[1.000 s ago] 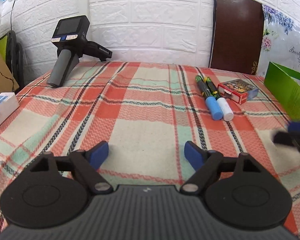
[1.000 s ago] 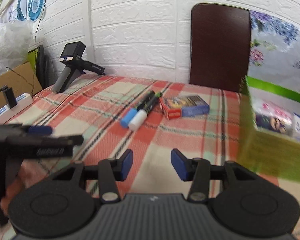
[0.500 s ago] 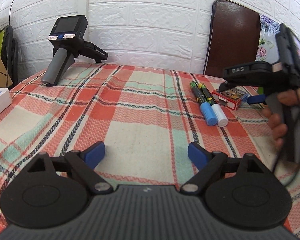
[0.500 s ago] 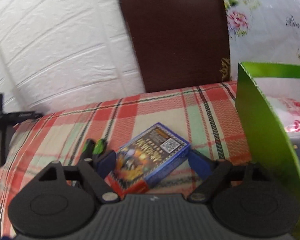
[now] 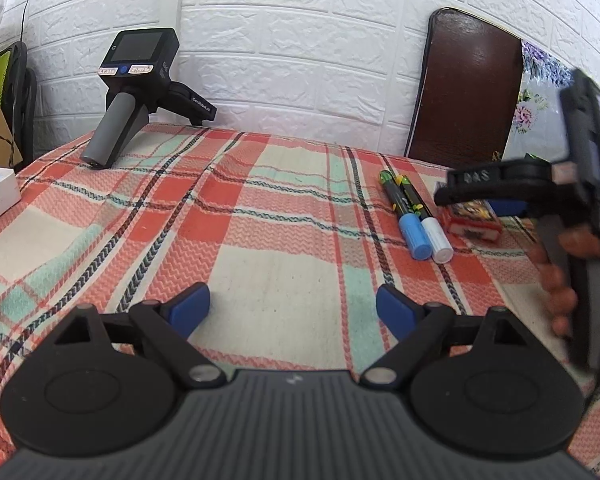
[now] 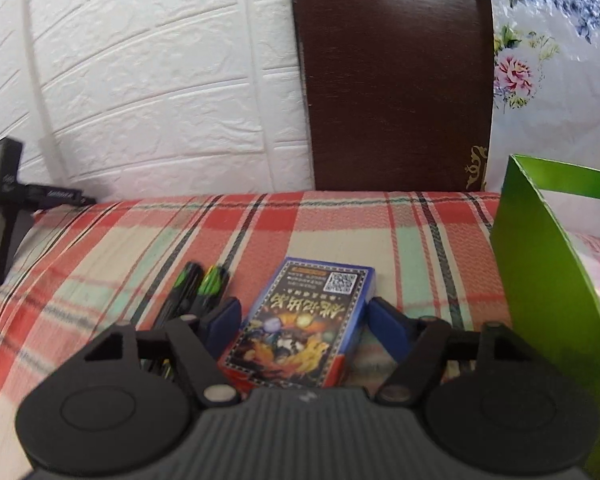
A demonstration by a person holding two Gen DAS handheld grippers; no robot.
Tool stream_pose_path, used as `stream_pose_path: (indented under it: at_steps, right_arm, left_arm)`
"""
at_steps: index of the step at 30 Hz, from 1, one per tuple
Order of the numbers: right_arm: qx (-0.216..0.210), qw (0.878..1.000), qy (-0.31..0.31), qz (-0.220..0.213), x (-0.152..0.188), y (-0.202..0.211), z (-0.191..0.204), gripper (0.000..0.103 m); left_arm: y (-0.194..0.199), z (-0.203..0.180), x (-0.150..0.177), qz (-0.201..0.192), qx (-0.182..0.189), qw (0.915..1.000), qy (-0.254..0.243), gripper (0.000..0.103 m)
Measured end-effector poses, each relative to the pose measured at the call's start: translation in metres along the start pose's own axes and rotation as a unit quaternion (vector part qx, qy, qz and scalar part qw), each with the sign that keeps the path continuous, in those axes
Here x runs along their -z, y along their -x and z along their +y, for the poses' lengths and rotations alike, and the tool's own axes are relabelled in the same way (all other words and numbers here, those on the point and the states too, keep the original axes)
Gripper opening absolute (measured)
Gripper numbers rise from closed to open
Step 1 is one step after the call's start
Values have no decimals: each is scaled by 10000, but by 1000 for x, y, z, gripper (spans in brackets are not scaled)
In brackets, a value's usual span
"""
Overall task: Organize objects
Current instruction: 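Move the right gripper to the blue-and-red card deck and grasp it, then lift the card deck with the right gripper while the left gripper also grips it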
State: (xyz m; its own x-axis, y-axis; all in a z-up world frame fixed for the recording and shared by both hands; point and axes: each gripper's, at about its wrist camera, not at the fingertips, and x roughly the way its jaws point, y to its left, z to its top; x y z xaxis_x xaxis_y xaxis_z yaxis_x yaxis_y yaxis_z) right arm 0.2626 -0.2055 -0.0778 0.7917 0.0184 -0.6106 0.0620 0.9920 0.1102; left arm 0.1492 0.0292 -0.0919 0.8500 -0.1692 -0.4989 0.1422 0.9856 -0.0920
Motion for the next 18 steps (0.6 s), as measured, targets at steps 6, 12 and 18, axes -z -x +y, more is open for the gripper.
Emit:
stream_pose_path:
  at_steps: [6, 12, 18]
  right_arm:
    - [-415, 9990, 167, 12, 51, 65, -2, 65]
    - [-476, 9929, 1090, -28, 115, 142, 7, 62]
    - [-576, 9902, 1258, -179, 139, 184, -1, 66]
  left_arm:
    - [0, -1, 0, 25, -29, 10000, -47, 92]
    - [-2, -8, 0, 126, -151, 9995, -258, 95]
    - [10, -20, -7, 541, -140, 9983, -144, 92]
